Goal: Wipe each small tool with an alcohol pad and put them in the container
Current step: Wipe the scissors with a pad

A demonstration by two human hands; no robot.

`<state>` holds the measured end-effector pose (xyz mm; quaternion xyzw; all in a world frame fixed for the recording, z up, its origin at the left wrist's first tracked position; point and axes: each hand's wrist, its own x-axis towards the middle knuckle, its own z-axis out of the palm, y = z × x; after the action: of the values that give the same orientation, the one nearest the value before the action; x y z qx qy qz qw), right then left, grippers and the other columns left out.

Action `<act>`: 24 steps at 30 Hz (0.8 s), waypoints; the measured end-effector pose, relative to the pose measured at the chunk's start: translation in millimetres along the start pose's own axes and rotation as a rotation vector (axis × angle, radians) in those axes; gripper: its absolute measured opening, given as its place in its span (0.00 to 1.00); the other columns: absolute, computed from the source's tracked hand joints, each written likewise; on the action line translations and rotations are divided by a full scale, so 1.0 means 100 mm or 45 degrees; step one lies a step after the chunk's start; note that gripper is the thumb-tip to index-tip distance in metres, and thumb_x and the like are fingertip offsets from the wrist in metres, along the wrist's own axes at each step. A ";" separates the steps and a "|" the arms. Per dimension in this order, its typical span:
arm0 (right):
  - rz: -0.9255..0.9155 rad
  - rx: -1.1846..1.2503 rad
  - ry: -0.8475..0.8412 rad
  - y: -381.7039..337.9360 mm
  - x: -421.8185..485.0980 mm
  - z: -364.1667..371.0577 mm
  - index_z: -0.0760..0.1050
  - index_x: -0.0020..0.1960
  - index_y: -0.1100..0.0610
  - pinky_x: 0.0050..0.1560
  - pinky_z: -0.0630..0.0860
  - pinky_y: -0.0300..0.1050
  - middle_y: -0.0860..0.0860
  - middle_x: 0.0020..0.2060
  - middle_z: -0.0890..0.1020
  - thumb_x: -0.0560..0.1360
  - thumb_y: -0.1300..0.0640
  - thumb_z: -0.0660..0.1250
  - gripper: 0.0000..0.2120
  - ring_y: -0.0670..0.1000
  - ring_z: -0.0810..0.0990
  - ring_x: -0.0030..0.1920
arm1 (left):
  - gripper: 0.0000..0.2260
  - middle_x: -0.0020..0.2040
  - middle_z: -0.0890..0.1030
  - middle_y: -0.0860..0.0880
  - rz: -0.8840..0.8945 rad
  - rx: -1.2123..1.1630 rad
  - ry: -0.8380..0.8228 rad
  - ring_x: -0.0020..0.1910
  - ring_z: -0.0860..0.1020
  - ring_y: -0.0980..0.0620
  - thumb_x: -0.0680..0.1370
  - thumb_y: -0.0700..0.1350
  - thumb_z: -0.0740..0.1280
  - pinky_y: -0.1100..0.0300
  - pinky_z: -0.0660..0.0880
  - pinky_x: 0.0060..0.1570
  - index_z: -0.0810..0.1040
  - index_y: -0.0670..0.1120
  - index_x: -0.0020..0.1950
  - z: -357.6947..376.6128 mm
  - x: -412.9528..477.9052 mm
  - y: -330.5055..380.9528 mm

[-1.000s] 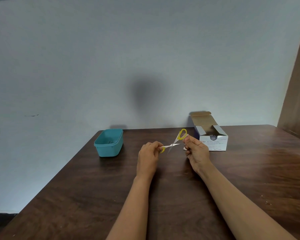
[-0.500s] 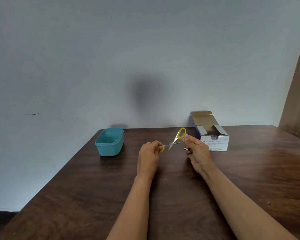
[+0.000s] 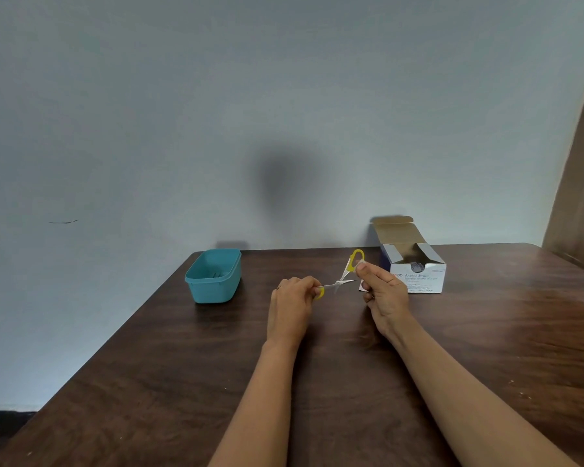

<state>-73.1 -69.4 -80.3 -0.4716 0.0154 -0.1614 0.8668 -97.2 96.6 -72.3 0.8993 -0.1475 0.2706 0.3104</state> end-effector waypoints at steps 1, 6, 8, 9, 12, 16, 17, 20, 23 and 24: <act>0.011 0.007 0.007 -0.01 0.00 0.00 0.83 0.46 0.59 0.27 0.62 0.33 0.52 0.36 0.78 0.68 0.60 0.74 0.08 0.43 0.65 0.30 | 0.09 0.43 0.79 0.48 0.005 0.006 -0.001 0.46 0.72 0.50 0.80 0.44 0.61 0.54 0.71 0.47 0.81 0.47 0.51 0.00 0.00 0.00; 0.029 0.038 -0.035 -0.03 -0.02 -0.01 0.80 0.54 0.64 0.27 0.64 0.31 0.51 0.40 0.80 0.65 0.58 0.73 0.19 0.43 0.66 0.31 | 0.08 0.43 0.79 0.49 0.004 0.014 -0.013 0.45 0.72 0.50 0.80 0.45 0.62 0.54 0.72 0.47 0.81 0.48 0.51 -0.01 0.00 0.01; 0.041 0.032 -0.044 -0.03 -0.01 -0.01 0.80 0.54 0.63 0.26 0.64 0.31 0.51 0.39 0.80 0.67 0.58 0.73 0.17 0.43 0.67 0.31 | 0.08 0.42 0.79 0.49 0.001 0.021 -0.015 0.45 0.73 0.50 0.80 0.45 0.62 0.54 0.72 0.47 0.81 0.48 0.51 0.00 0.00 0.01; 0.043 0.019 -0.052 -0.03 0.00 -0.02 0.80 0.53 0.63 0.26 0.64 0.31 0.51 0.39 0.79 0.69 0.60 0.72 0.14 0.44 0.66 0.31 | 0.08 0.42 0.79 0.49 -0.001 0.027 -0.014 0.45 0.73 0.50 0.80 0.45 0.62 0.54 0.72 0.47 0.81 0.48 0.51 0.00 0.00 0.01; 0.045 -0.070 -0.084 -0.03 0.00 -0.02 0.82 0.49 0.59 0.29 0.62 0.33 0.52 0.37 0.75 0.73 0.60 0.70 0.06 0.44 0.65 0.32 | 0.08 0.43 0.79 0.49 -0.014 0.029 -0.008 0.46 0.72 0.51 0.80 0.45 0.62 0.56 0.70 0.47 0.81 0.48 0.52 0.00 0.00 0.00; 0.062 -0.182 -0.095 -0.04 0.00 -0.03 0.82 0.46 0.56 0.31 0.63 0.36 0.51 0.34 0.73 0.73 0.58 0.70 0.03 0.45 0.65 0.33 | 0.08 0.43 0.77 0.51 -0.043 0.021 0.007 0.46 0.70 0.53 0.80 0.43 0.62 0.58 0.69 0.47 0.81 0.48 0.52 -0.01 0.00 -0.01; 0.063 -0.176 -0.085 -0.04 0.00 -0.03 0.82 0.45 0.56 0.31 0.63 0.36 0.51 0.34 0.74 0.73 0.59 0.70 0.03 0.45 0.65 0.32 | 0.08 0.43 0.77 0.51 -0.045 0.026 0.005 0.46 0.70 0.53 0.80 0.43 0.62 0.58 0.69 0.47 0.81 0.49 0.52 -0.01 0.00 -0.01; 0.048 -0.142 -0.030 -0.04 0.00 -0.02 0.82 0.43 0.57 0.31 0.62 0.37 0.48 0.30 0.77 0.72 0.60 0.71 0.02 0.44 0.64 0.31 | 0.08 0.43 0.78 0.51 -0.038 0.032 -0.005 0.45 0.69 0.54 0.80 0.44 0.62 0.58 0.69 0.47 0.81 0.49 0.53 0.00 0.00 -0.01; 0.040 -0.120 0.021 -0.04 0.00 -0.02 0.83 0.41 0.57 0.31 0.61 0.38 0.48 0.30 0.74 0.68 0.57 0.74 0.04 0.44 0.64 0.30 | 0.08 0.43 0.76 0.52 -0.029 0.030 -0.009 0.45 0.68 0.55 0.80 0.44 0.62 0.59 0.67 0.46 0.81 0.48 0.53 0.00 0.01 0.00; 0.039 -0.121 0.027 -0.03 0.00 -0.02 0.83 0.41 0.57 0.31 0.61 0.38 0.49 0.30 0.73 0.66 0.56 0.75 0.06 0.44 0.64 0.30 | 0.08 0.43 0.77 0.52 -0.030 0.030 -0.010 0.45 0.68 0.55 0.80 0.44 0.62 0.60 0.67 0.46 0.81 0.48 0.53 0.00 0.01 0.00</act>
<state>-74.7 -72.5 -78.5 -0.5101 0.0393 -0.1523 0.8456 -96.3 96.5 -72.2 0.9056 -0.1351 0.2650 0.3023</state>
